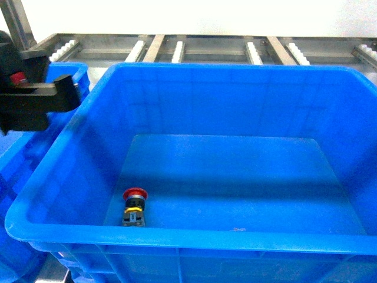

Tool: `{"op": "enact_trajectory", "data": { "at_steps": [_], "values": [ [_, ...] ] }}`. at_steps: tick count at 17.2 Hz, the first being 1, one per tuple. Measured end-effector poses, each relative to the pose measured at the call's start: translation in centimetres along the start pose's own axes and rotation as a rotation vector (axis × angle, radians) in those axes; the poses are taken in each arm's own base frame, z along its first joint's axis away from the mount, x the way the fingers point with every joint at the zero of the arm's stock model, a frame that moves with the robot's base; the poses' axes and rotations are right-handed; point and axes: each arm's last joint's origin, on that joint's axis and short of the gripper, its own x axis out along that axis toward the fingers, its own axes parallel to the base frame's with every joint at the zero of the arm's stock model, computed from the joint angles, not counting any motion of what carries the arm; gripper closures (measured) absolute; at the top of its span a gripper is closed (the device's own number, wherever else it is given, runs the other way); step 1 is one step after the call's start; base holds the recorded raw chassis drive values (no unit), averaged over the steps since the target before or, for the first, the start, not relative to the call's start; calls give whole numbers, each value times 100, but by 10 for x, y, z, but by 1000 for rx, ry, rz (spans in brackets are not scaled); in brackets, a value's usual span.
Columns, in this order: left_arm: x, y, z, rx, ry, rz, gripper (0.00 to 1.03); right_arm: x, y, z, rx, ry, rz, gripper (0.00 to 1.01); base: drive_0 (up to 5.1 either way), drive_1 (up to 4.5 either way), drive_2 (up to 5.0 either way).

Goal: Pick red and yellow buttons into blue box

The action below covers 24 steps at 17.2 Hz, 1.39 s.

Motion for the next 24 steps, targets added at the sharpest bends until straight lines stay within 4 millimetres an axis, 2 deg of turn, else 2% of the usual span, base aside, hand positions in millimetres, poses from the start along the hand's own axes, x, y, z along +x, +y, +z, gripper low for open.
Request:
{"op": "enact_trajectory", "data": {
  "at_steps": [2, 3, 4, 6, 7, 9, 12, 15, 24],
  "values": [
    [-18, 22, -15, 25, 65, 8, 92, -15, -8, -10, -3, 31, -19, 93, 0, 0, 0],
    [-24, 31, -16, 22, 64, 17, 102, -21, -10, -11, -2, 30, -22, 99, 0, 0, 0],
    [-30, 36, -15, 8, 6, 10, 101, -26, -12, -11, 0, 20, -14, 99, 0, 0, 0],
    [-43, 47, -25, 22, 64, 5, 101, -36, -18, -12, 1, 11, 2, 99, 0, 0, 0],
    [-48, 52, -25, 21, 64, 7, 101, -40, -25, -17, 2, -13, -21, 99, 0, 0, 0],
    [-56, 59, -18, 15, 33, 8, 101, -51, -25, -28, 3, 48, -14, 99, 0, 0, 0],
    [-68, 66, -20, 16, 48, 7, 101, -59, -25, -21, 3, 10, -13, 99, 0, 0, 0],
    [-76, 79, -14, 15, 25, 9, 101, -67, -25, -18, 3, 3, -13, 99, 0, 0, 0],
    [-96, 79, -9, 15, 9, 2, 101, -85, -24, -15, 3, -8, -13, 99, 0, 0, 0]
  ]
}}
